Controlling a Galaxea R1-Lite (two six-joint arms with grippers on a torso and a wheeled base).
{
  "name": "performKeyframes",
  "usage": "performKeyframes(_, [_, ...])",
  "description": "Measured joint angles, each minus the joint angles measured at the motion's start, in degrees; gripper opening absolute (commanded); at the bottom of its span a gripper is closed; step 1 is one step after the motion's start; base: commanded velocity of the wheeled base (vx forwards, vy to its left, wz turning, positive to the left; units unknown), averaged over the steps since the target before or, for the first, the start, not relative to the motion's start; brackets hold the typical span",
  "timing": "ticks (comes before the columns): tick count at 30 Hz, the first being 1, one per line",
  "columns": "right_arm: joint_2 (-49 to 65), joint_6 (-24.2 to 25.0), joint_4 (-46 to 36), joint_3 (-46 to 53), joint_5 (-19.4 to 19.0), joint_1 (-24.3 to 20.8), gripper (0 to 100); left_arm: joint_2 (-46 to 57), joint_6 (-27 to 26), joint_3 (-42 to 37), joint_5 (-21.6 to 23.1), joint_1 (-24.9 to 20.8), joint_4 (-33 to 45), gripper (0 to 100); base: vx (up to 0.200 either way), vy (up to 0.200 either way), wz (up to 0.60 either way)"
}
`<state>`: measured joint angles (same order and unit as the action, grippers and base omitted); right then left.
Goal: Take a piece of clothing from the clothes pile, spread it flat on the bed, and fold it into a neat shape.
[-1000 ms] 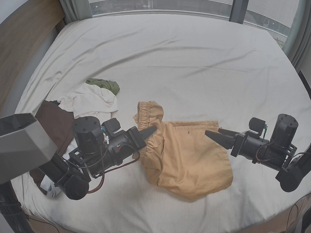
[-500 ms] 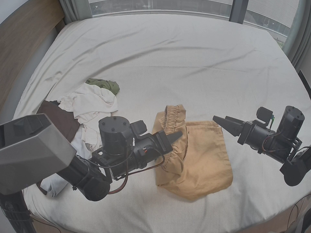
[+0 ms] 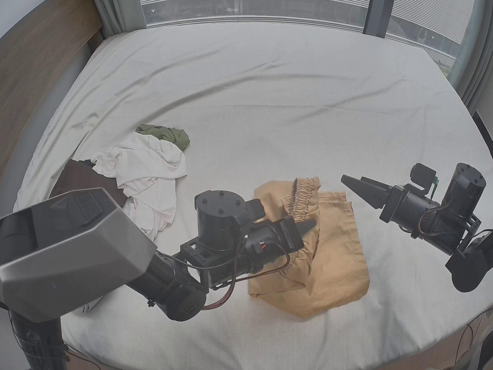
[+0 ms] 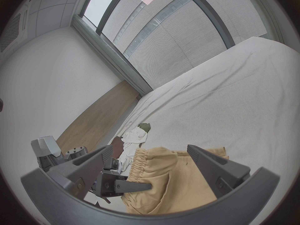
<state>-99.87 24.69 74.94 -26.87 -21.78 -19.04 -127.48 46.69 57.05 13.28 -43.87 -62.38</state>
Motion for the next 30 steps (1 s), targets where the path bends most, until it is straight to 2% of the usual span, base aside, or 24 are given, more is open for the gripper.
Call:
performKeyframes(12, [0.0, 0.0, 0.0, -0.1, 0.0, 0.0, 100, -3.7, -0.4, 4.5, 0.1, -1.1, 1.6, 0, 0.0, 0.0, 0.0])
performKeyframes(13, [0.0, 0.0, 0.0, -0.1, 0.0, 0.0, 100, -3.9, -0.4, 4.7, 0.1, -1.1, 1.7, 100, 0.0, 0.0, 0.0])
performKeyframes(19, [0.0, 0.0, 0.0, -0.1, 0.0, 0.0, 100, -4.7, -1.7, 5.0, -0.2, -0.7, 1.8, 100, 0.0, 0.0, 0.0])
performKeyframes(24, [0.0, 0.0, 0.0, 0.0, 0.0, 0.0, 100, -4.9, -2.1, 5.0, -3.6, -0.6, 1.7, 100, 0.0, 0.0, 0.0])
performKeyframes(30, [0.0, 0.0, -0.1, 0.5, 0.0, 0.0, 100, -3.7, -3.2, 3.5, -5.2, 0.3, 1.6, 100, 0.0, 0.0, 0.0])
